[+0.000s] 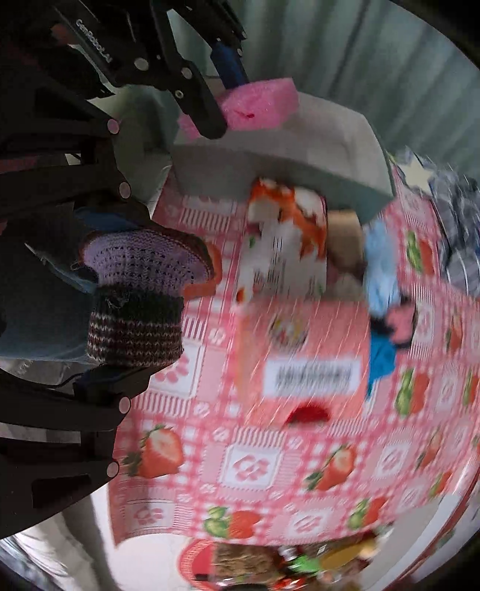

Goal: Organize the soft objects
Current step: 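Lift the pink sponge and knitted cozy with both tools over the white box, then lower both tools into the box and open them, releasing sponge and cozy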

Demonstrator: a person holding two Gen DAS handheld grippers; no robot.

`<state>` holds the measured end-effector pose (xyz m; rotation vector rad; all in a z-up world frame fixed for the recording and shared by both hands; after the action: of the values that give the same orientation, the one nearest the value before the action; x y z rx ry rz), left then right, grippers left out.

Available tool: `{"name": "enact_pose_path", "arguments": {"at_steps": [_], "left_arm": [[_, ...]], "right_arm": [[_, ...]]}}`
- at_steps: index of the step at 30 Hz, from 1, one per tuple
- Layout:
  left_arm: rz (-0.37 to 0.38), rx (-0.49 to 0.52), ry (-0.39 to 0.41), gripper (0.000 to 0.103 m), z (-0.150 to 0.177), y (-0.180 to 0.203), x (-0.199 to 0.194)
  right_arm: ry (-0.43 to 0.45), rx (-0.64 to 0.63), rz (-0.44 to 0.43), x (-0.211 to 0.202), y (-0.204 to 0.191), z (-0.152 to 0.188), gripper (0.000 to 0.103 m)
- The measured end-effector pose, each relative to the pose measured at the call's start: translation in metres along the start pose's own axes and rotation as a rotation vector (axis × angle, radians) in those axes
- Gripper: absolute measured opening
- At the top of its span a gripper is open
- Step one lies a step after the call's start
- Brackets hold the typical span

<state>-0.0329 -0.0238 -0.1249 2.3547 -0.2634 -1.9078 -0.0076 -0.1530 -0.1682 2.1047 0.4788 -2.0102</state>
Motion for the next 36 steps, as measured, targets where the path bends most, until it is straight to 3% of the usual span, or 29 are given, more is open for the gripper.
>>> {"name": "enact_pose_path", "arguments": {"at_steps": [7,17,27,36], "left_arm": [[-0.045,-0.178,0.048,0.049,0.018,-0.052,-0.015],[-0.099,-0.374,0.089,0.049,0.037,-0.109,-0.032],[-0.130,-0.438,0.117,0.049,0.037,-0.129,-0.040],[-0.148,-0.468,0.128,0.049,0.027,-0.144,-0.042]], "right_arm": [[-0.003,-0.154,-0.007,-0.001,-0.031,0.014,0.059],[0.018,-0.258,-0.040,-0.006,-0.068,-0.005,0.059],[0.042,-0.327,-0.052,-0.015,-0.099,-0.021,0.059],[0.049,-0.339,-0.050,-0.016,-0.104,-0.039,0.059]]}}
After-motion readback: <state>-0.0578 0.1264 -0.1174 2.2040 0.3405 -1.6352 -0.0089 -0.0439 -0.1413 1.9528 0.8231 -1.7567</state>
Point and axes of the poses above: each gripper's, at about its wrist camera, not at the fingertips, and x roughly the way its jaws point, y to its right, z to its underside, the point moved 2 cm from there along x, roughly the way its jaws point, and after that the axes turned 8 degrees about z, right-handed, at the moved point
